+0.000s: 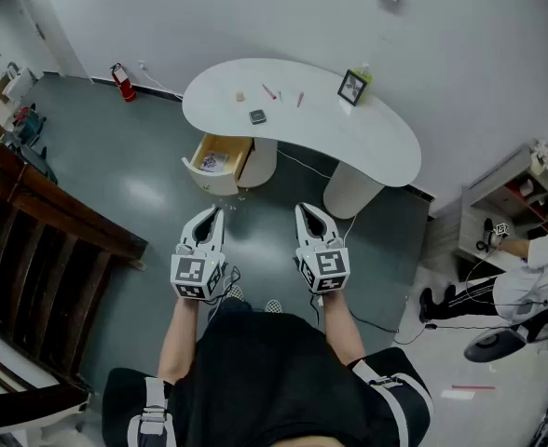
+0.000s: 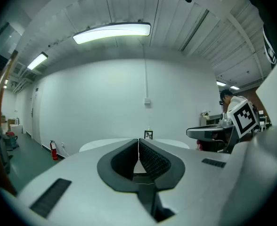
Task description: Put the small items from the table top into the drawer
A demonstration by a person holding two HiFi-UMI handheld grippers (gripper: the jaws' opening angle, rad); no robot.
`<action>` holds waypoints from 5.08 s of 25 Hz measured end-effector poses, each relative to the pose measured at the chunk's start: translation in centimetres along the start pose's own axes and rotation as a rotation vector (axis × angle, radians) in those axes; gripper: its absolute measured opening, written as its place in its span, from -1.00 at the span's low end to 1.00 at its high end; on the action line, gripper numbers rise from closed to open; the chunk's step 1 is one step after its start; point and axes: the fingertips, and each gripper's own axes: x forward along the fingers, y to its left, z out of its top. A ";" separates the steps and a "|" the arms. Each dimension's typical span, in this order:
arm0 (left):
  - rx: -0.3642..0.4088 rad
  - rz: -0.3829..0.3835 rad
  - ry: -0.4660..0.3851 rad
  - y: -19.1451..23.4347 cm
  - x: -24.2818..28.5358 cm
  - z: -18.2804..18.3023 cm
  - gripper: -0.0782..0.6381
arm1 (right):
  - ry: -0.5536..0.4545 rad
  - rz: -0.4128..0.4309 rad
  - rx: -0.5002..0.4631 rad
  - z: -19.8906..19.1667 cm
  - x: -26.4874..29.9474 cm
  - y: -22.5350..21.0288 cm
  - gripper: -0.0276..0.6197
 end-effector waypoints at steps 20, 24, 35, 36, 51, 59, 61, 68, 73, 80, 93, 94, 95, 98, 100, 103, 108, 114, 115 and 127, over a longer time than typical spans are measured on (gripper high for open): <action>-0.005 -0.001 0.016 3.3 2.7 0.0 -0.72 | 0.063 0.040 0.039 -1.7 5.3 0.8 -0.82; -0.023 -0.011 0.019 6.7 5.2 -0.4 -0.72 | 0.067 0.026 0.031 -1.9 9.3 1.1 -0.82; -0.018 -0.159 0.043 19.6 15.3 0.7 -0.72 | 0.113 -0.120 0.059 -1.0 23.5 1.8 -0.82; -0.016 -0.176 0.048 20.6 15.9 0.6 -0.73 | 0.119 -0.140 0.062 -1.0 24.6 1.9 -0.82; -0.048 -0.384 0.106 28.7 24.5 -2.2 -0.72 | 0.219 -0.326 0.079 -3.4 34.5 1.0 -0.82; -0.057 -0.370 0.119 29.2 31.4 -2.6 -0.72 | 0.238 -0.295 0.064 -3.9 39.8 -3.8 -0.82; -0.060 -0.346 0.126 29.4 33.5 -2.7 -0.72 | 0.244 -0.275 0.057 -4.0 41.4 -5.5 -0.82; -0.098 -0.266 0.183 29.4 39.5 -4.4 -0.72 | 0.305 -0.181 0.071 -6.5 46.7 -10.7 -0.82; -0.130 -0.223 0.241 29.4 42.5 -7.0 -0.72 | 0.367 -0.127 0.100 -10.2 49.7 -12.8 -0.82; -0.179 -0.183 0.317 30.1 45.0 -11.1 -0.73 | 0.463 -0.090 0.146 -16.0 51.9 -14.5 -0.82; -0.214 -0.151 0.394 30.4 47.9 -15.1 -0.72 | 0.559 -0.013 0.168 -21.8 55.8 -16.2 -0.49; -0.215 -0.148 0.396 30.5 48.0 -15.2 -0.73 | 0.570 -0.008 0.179 -22.2 56.1 -16.3 -0.46; -0.215 -0.144 0.399 30.6 48.2 -15.3 -0.73 | 0.577 -0.010 0.183 -22.6 56.4 -16.5 -0.41; -0.220 -0.133 0.406 31.0 48.5 -15.6 -0.73 | 0.595 -0.028 0.182 -23.4 57.2 -17.2 -0.22; -0.225 -0.126 0.415 31.4 48.6 -15.9 -0.72 | 0.616 -0.034 0.187 -24.0 57.7 -17.4 -0.15; -0.232 -0.116 0.424 31.9 48.7 -16.3 -0.72 | 0.653 -0.035 0.187 -24.8 58.1 -17.5 -0.09; -0.239 -0.103 0.429 32.5 49.1 -16.4 -0.72 | 0.685 -0.022 0.181 -25.4 58.9 -17.3 -0.08; -0.247 -0.091 0.438 33.0 49.3 -16.8 -0.73 | 0.713 -0.025 0.152 -26.0 59.5 -17.3 -0.08; -0.249 -0.088 0.438 33.1 49.3 -16.8 -0.72 | 0.719 -0.026 0.148 -26.1 59.6 -17.3 -0.08; -0.268 -0.054 0.431 34.4 48.2 -16.7 -0.72 | 0.748 -0.034 0.105 -26.5 59.9 -16.9 -0.08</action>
